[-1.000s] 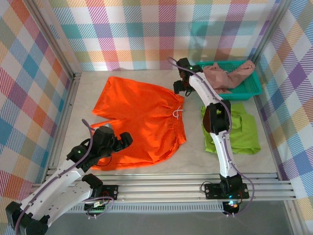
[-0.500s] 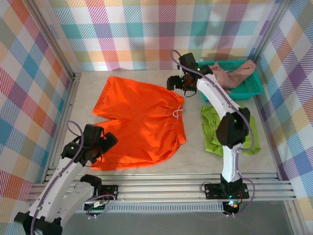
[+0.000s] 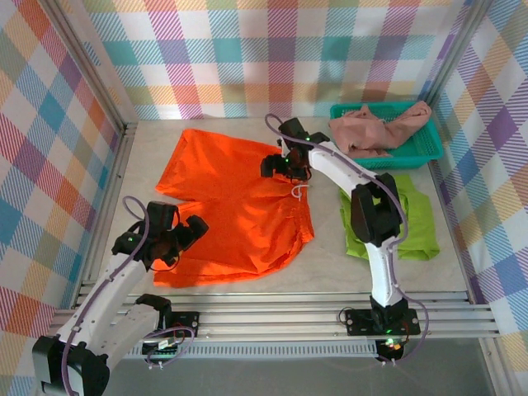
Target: Fold and stack the shorts
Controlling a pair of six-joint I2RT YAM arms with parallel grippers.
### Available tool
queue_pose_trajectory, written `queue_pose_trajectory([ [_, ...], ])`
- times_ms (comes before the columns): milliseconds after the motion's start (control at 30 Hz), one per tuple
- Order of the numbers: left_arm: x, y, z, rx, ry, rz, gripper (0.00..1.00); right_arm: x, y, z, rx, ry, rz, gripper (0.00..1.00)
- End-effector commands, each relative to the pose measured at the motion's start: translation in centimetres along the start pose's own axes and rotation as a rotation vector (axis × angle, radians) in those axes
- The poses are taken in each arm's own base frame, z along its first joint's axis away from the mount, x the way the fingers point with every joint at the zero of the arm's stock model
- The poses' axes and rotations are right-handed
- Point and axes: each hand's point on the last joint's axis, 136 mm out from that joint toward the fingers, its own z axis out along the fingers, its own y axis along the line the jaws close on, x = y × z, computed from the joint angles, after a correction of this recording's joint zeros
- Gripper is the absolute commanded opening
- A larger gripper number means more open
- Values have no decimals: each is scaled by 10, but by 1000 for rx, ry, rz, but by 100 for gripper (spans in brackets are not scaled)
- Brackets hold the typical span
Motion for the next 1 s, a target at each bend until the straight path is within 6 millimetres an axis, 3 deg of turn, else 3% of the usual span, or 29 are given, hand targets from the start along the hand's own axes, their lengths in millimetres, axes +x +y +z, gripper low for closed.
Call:
queue_pose_trajectory([
  [0, -1, 0, 4, 18, 1, 3, 100, -11, 21, 11, -66, -8, 4, 90],
  [267, -3, 2, 3, 4, -11, 12, 100, -24, 11, 56, 0, 48, 15, 90],
  [467, -6, 7, 0, -18, -24, 4, 100, -39, -19, 81, 57, 61, 122, 90],
  [667, -9, 10, 2, -16, -20, -7, 100, -58, -53, 92, 102, 20, 208, 91],
  [967, -17, 5, 7, -12, -13, -7, 100, -101, -57, 97, 13, -87, 176, 92],
])
